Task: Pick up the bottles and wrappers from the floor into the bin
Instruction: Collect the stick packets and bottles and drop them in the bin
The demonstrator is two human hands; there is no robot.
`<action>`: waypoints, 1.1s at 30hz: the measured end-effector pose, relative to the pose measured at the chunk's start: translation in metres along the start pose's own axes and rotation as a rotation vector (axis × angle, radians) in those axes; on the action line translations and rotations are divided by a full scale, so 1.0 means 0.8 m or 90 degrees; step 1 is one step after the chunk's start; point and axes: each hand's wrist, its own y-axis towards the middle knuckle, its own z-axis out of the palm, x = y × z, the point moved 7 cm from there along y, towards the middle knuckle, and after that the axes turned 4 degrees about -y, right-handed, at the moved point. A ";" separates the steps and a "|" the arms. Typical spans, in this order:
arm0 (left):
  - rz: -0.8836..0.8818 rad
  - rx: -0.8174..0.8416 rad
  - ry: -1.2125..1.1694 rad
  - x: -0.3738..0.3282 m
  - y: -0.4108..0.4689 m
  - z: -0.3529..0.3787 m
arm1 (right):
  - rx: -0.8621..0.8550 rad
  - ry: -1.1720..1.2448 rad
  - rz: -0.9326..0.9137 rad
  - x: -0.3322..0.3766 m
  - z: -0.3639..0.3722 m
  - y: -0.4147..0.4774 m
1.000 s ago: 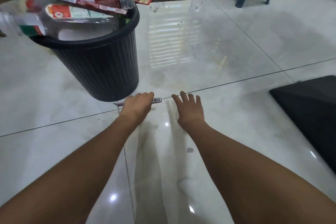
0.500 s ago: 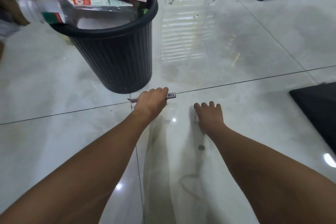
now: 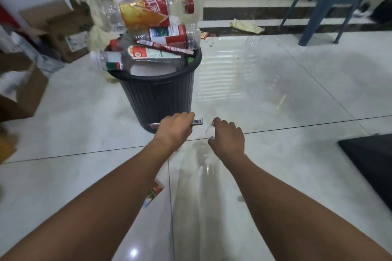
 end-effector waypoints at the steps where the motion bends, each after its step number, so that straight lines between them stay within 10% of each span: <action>1: 0.009 -0.009 0.015 0.001 -0.001 -0.011 | -0.029 0.016 0.004 0.003 -0.013 -0.001; 15: 0.103 -0.162 0.048 0.039 -0.009 -0.195 | -0.264 0.173 0.041 0.052 -0.211 0.017; 33: 0.063 -0.227 0.027 0.087 0.056 -0.263 | -0.288 0.161 0.018 0.096 -0.308 0.078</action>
